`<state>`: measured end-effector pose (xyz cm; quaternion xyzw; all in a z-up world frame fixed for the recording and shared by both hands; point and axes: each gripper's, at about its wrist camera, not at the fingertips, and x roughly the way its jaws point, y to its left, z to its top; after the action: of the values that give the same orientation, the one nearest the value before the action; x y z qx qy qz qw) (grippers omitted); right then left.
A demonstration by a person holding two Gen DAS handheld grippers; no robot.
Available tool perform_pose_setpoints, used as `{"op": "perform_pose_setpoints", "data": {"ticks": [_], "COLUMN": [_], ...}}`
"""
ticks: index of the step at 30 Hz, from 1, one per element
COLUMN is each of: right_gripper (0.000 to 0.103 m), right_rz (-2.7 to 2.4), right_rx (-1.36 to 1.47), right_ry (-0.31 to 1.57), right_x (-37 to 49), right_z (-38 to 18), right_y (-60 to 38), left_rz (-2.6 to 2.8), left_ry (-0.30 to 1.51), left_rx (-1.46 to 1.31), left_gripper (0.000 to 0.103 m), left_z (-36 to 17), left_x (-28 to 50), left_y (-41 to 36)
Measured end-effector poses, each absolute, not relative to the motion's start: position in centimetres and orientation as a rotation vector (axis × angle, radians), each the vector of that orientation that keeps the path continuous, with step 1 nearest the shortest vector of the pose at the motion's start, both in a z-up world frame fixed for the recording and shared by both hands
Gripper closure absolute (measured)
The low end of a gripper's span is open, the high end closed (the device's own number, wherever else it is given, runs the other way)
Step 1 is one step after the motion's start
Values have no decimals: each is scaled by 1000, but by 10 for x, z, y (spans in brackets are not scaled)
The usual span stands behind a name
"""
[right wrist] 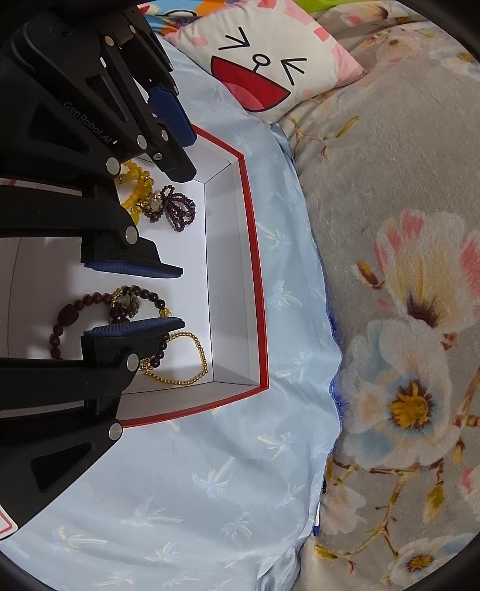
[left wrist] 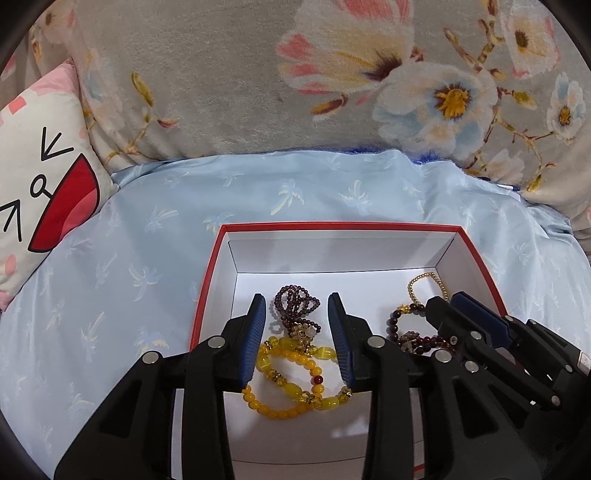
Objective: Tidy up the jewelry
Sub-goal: 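Move both tools back from the box toward the silver watch and gold bangle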
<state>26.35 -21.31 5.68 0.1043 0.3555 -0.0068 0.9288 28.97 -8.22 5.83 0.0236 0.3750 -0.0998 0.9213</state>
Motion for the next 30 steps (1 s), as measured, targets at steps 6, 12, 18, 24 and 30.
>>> {"op": "perform_pose_setpoints", "data": {"ticks": [6, 12, 18, 24, 30], "right_gripper": [81, 81, 81, 81, 81], "right_rz": [-16, -11, -13, -12, -20], "right_rx": [219, 239, 241, 252, 281], "right_ry": [723, 708, 694, 691, 712], "right_x": [249, 221, 185, 139, 88], "right_z": [61, 69, 75, 72, 54], "right_y": [-214, -215, -214, -215, -222], "left_rz": [-211, -221, -233, -237, -242], "left_ry": [759, 752, 740, 740, 775], "left_rx": [55, 52, 50, 60, 43], "left_gripper": [70, 70, 70, 70, 69], "left_z": [65, 73, 81, 79, 60], "left_x": [275, 251, 220, 184, 146], "left_y": [-83, -82, -78, -72, -60]}}
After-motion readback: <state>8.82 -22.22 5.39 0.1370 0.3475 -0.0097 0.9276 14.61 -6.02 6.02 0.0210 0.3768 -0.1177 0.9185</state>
